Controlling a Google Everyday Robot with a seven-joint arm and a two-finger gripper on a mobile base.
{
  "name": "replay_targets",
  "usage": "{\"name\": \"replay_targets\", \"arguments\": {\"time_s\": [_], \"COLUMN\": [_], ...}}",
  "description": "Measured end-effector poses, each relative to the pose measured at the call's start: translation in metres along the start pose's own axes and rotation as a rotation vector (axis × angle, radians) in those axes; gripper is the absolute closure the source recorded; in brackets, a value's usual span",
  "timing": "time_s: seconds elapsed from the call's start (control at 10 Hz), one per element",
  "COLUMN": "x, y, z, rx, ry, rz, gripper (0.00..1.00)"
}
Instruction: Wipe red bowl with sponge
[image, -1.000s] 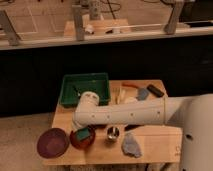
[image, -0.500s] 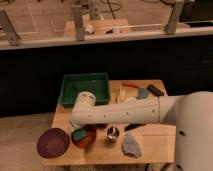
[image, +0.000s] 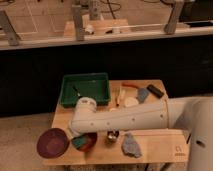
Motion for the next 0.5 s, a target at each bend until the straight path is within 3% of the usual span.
{"name": "replay_targets", "arguments": {"time_s": [0.5], "x": [-0.015], "y": [0.038], "z": [-0.001], "rx": [-0.051], "ry": [-0.004], "rz": [0.057], "gripper": [1.00]}}
